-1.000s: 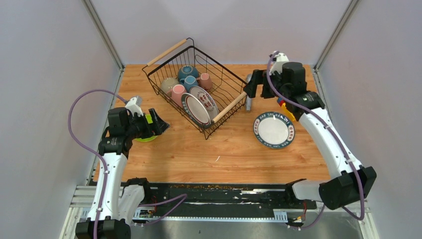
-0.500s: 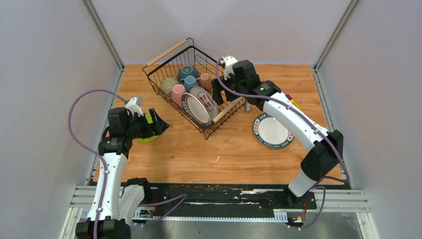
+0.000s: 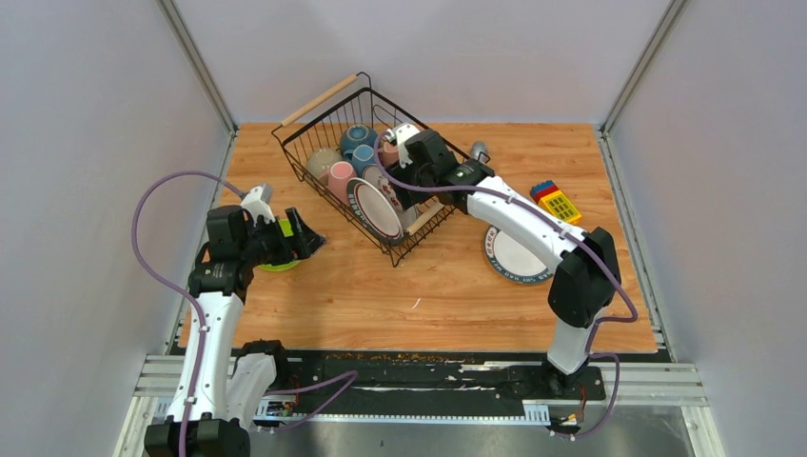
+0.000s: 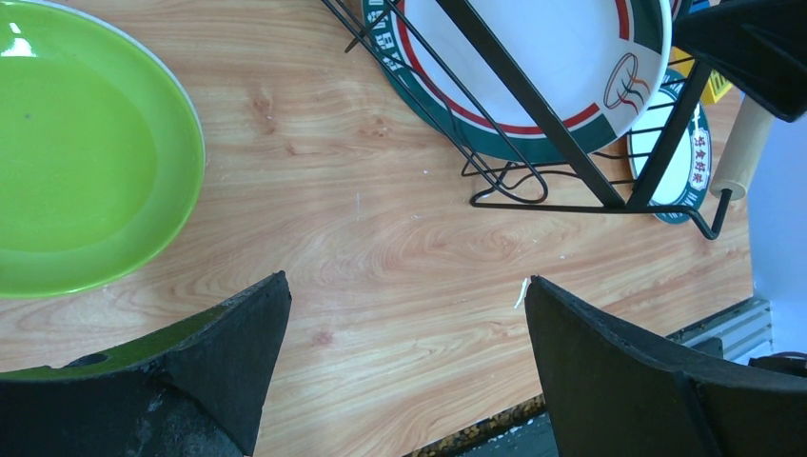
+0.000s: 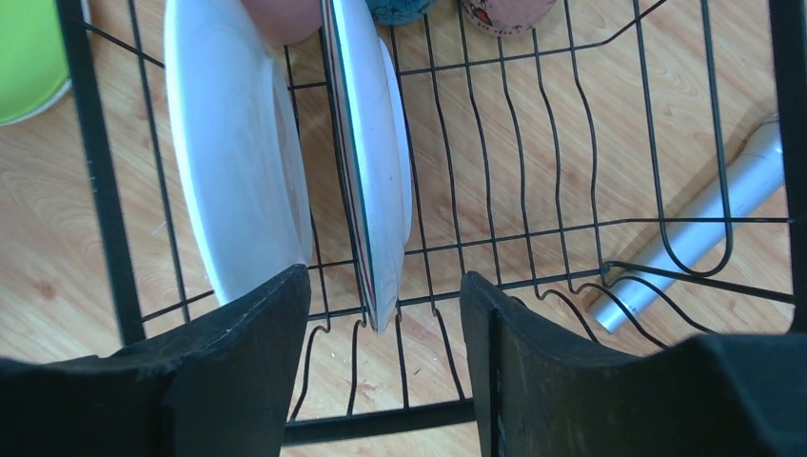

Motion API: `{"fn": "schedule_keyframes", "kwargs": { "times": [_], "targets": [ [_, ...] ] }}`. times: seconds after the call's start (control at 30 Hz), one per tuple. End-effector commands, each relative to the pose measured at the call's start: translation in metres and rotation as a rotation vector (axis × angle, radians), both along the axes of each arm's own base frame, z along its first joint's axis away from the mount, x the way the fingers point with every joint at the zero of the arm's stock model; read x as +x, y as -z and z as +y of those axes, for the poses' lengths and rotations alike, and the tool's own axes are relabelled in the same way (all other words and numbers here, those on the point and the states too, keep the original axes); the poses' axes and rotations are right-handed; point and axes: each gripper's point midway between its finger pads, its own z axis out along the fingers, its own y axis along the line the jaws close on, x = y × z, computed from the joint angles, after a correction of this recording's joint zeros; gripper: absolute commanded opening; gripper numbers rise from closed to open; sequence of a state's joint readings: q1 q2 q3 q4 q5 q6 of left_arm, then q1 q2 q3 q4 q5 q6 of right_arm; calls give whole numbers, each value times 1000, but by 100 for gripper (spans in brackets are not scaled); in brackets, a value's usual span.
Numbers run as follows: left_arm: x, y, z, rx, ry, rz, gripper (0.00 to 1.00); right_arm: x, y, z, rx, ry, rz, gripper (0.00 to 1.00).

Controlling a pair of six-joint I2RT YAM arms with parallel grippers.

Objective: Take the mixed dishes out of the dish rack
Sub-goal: Pick up the plate from the dish rack.

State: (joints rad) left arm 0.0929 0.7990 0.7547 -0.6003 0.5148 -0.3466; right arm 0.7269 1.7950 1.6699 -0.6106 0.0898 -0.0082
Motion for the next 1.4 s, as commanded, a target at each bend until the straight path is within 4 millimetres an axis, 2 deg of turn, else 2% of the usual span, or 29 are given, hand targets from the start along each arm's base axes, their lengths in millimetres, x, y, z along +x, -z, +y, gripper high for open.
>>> {"fn": "schedule_keyframes", "kwargs": {
  "times": [0.0, 0.23, 0.47, 0.6, 0.77, 0.93, 1.13, 1.37],
  "targets": [
    [3, -6, -4, -11, 23, -35, 100, 15, -7, 13, -6, 21, -71, 58],
    [3, -5, -3, -11, 21, -34, 100, 25, 18, 18, -101, 59, -92, 44],
    [3, -5, -3, -12, 19, -32, 100, 30, 22, 18, -136, 92, -121, 35],
    [3, -5, -4, -11, 21, -36, 100, 29, 20, 19, -165, 117, -151, 19],
    [3, -6, -3, -12, 20, -39, 100, 22, 8, 20, -202, 147, -209, 0],
    [3, -7, -3, -9, 17, -45, 100, 14, -7, 23, -209, 151, -249, 0],
    [2, -8, -2, -7, 14, -46, 100, 9, -37, 22, -222, 176, -322, 0],
    [2, -9, -1, -1, 10, -54, 100, 9, -73, 9, -238, 226, -394, 0]
  ]
}}
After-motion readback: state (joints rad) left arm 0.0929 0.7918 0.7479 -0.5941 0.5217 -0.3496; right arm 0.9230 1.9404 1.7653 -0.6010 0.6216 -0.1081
